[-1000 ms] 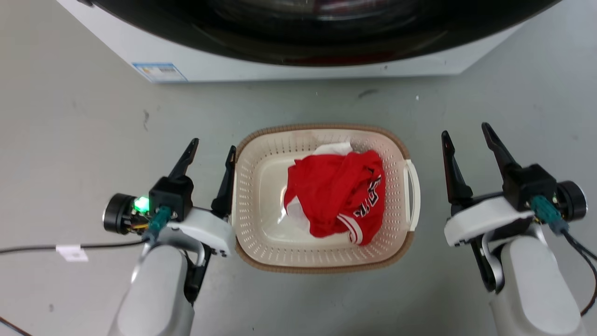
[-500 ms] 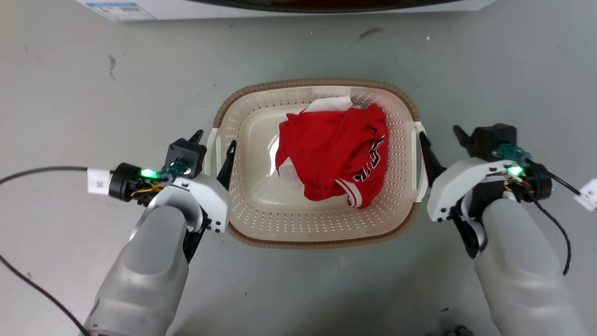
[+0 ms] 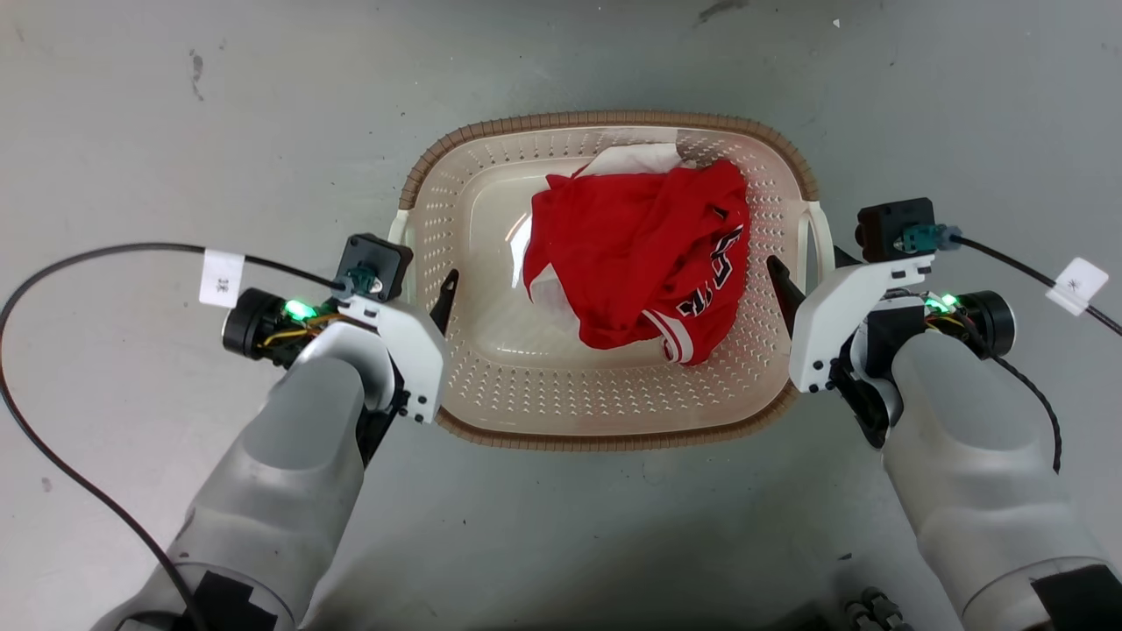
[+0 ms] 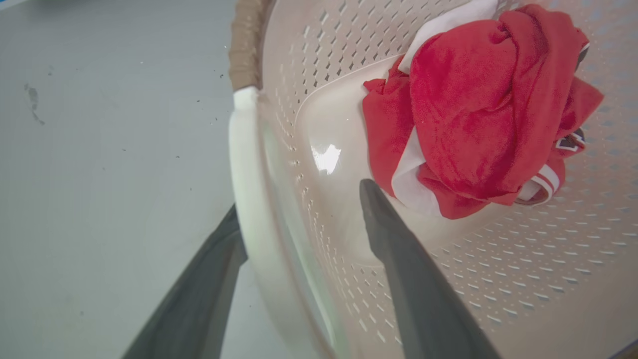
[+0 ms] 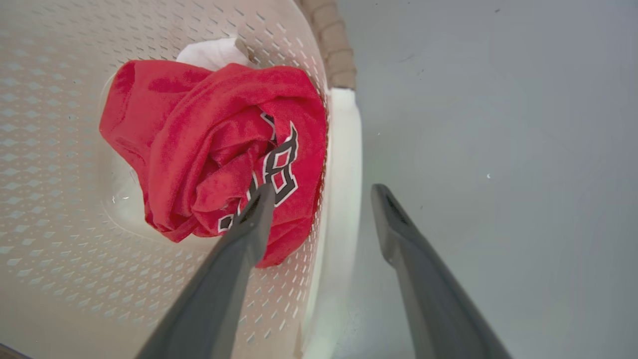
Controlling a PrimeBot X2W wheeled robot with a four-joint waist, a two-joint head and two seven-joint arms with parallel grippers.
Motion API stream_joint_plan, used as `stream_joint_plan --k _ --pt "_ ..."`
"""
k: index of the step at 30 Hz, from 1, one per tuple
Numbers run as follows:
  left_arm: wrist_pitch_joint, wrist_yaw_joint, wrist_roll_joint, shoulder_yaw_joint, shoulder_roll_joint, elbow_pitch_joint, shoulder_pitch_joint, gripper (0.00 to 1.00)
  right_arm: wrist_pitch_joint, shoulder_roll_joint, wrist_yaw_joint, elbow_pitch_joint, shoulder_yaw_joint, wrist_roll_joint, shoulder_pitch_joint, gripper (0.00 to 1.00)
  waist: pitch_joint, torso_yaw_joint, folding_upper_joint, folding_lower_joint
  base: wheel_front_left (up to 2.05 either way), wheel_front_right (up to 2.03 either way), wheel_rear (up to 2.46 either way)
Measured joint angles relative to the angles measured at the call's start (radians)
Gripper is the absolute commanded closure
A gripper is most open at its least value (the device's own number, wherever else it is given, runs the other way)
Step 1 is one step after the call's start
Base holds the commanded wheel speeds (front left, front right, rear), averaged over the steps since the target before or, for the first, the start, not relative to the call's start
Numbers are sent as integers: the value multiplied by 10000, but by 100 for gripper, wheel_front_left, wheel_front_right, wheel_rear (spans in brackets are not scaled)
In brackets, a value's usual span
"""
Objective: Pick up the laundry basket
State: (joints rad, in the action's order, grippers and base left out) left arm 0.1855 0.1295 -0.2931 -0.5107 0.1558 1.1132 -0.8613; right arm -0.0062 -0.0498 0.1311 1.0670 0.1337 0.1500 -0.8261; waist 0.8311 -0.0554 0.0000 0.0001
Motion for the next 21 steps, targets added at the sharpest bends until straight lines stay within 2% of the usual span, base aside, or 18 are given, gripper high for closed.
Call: stream_joint_plan --k 11,21 --pt "-1143 0 -1490 -1475 332 128 -614 0 646 2 0 1183 790 660 -851 0 314 28 0 0 0 0 0" --pt "-1476 0 -2523 -2347 506 117 -816 0 679 0 0 1674 1110 1164 -1227 0 450 64 0 0 0 0 0"
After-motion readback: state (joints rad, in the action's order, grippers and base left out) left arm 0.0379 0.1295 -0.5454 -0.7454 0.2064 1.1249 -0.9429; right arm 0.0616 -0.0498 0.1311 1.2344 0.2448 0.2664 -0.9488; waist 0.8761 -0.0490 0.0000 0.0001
